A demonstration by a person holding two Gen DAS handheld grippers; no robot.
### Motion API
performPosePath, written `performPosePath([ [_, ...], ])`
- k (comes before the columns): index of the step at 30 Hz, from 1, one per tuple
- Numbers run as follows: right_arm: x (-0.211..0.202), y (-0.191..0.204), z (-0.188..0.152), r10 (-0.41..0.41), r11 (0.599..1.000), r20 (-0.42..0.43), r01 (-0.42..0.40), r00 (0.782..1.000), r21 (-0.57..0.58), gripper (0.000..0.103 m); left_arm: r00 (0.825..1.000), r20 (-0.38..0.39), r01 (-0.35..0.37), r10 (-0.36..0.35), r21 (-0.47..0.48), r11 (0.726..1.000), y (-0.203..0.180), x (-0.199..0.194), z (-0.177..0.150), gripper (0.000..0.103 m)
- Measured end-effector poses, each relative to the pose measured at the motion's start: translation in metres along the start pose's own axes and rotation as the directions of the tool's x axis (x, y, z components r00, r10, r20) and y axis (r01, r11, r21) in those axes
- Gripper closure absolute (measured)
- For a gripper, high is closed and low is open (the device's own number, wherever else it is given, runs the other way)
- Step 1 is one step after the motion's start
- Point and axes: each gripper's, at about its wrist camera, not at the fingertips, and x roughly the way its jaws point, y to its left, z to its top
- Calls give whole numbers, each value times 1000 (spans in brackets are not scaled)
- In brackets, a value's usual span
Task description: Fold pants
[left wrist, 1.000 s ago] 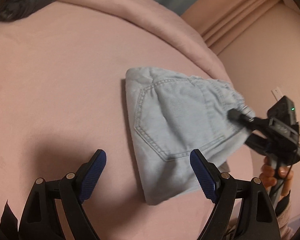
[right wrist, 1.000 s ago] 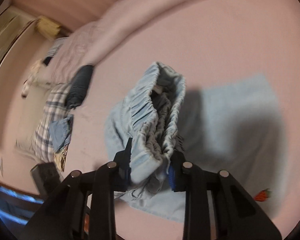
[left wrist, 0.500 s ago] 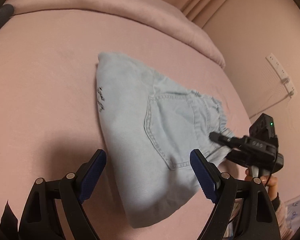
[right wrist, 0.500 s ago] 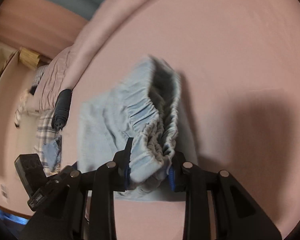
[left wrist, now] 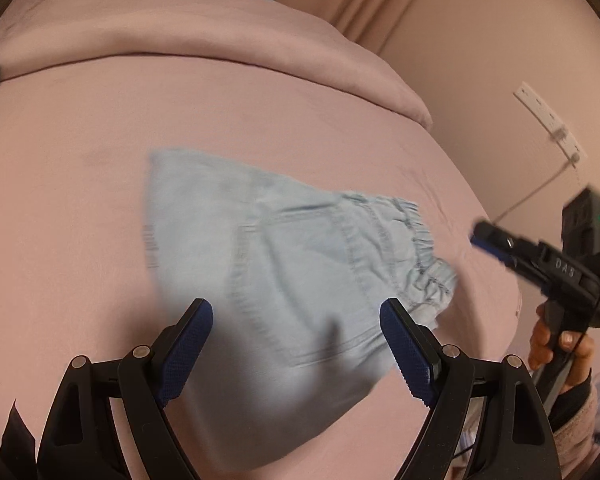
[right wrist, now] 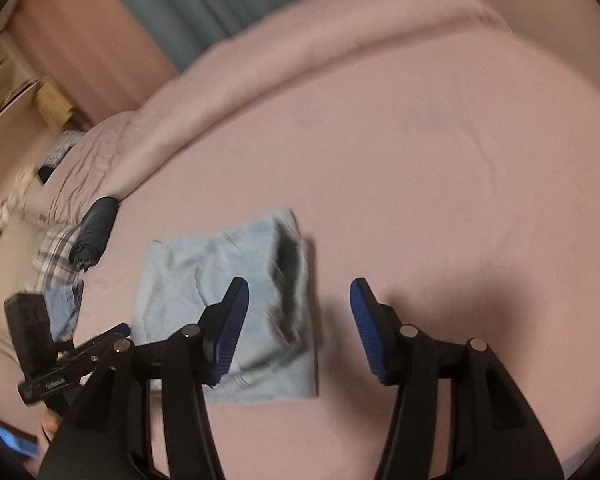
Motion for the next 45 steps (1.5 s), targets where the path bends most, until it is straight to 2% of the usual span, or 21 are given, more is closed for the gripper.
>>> performPosePath([
  [1, -1, 5, 3, 11, 999, 14, -11, 1000, -31, 67, 1000, -8, 9, -9, 15, 1000, -5, 7, -1, 18],
  [5, 29, 42, 13, -14, 985, 31, 19, 999, -170, 75, 998, -62, 23, -19, 68, 997, -19, 40, -20, 18],
  [7, 54, 42, 12, -46, 977, -9, 43, 999, -208, 78, 999, -9, 48, -48, 52, 997, -13, 39, -35, 18],
  [9, 92, 30, 5, -169, 958, -74, 146, 983, -247, 70, 999, 20, 42, -44, 101, 994, -13, 36, -47, 20],
  [12, 100, -2, 2, -68, 994, -92, 59, 993, -93, 64, 1000, 2, 17, -17, 171, 985, -19, 23, -52, 20],
  [13, 96, -7, 5, -56, 996, -103, 49, 993, -73, 55, 999, -10, 31, -30, 166, 986, -18, 16, -53, 20],
  [16, 85, -7, 15, -83, 994, -129, 73, 988, -76, 49, 996, 40, 74, -78, 106, 992, 0, -18, -59, 18],
  [19, 59, 19, 31, -113, 985, -52, 105, 992, -140, 47, 994, 83, 76, -72, -37, 996, 37, -40, -66, 16],
  [20, 56, 29, 34, -103, 982, -44, 95, 994, -162, 47, 993, 83, 97, -89, -92, 991, 49, -40, -67, 16],
  [22, 62, 52, 40, -6, 981, -78, -9, 997, -191, 47, 991, 68, 123, -112, -187, 975, 68, -33, -70, 16],
  [25, 96, 100, 55, 156, 966, -185, -190, 970, -176, 47, 986, 69, 166, -153, -270, 948, 79, -21, -74, 16],
  [27, 128, 130, 62, 191, 957, -247, -236, 950, -171, 47, 980, 90, 199, -180, -292, 936, 81, -21, -70, 17],
  [29, 165, 159, 65, 188, 950, -309, -252, 932, -185, 47, 977, 84, 214, -197, -301, 929, 80, -17, -68, 43],
  [30, 180, 168, 66, 184, 949, -340, -257, 922, -184, 47, 980, 45, 199, -195, -300, 933, 79, -10, -68, 52],
  [32, 204, 178, 62, 189, 946, -431, -281, 883, -162, 49, 978, 19, 203, -206, -289, 936, 76, -6, -71, 68],
  [33, 221, 183, 58, 188, 947, -489, -289, 852, -139, 60, 977, 15, 206, -211, -285, 936, 75, -5, -71, 71],
  [34, 233, 186, 53, 164, 949, -538, -282, 827, -143, 81, 978, 9, 201, -208, -284, 937, 73, -4, -73, 73],
  [35, 232, 185, 49, 141, 948, -554, -273, 820, -161, 84, 978, 10, 204, -210, -286, 936, 72, -3, -73, 74],
  [38, 239, 190, 41, 58, 943, -570, -233, 819, -239, 90, 976, 14, 211, -216, -296, 932, 74, 2, -73, 75],
  [41, 255, 187, 43, 14, 954, -549, -176, 836, -244, 92, 980, 15, 196, -199, -270, 943, 65, 0, -76, 75],
  [45, 227, 184, 55, 47, 958, -460, -171, 887, -231, 82, 978, -30, 191, -205, -246, 950, 55, -13, -84, 75],
])
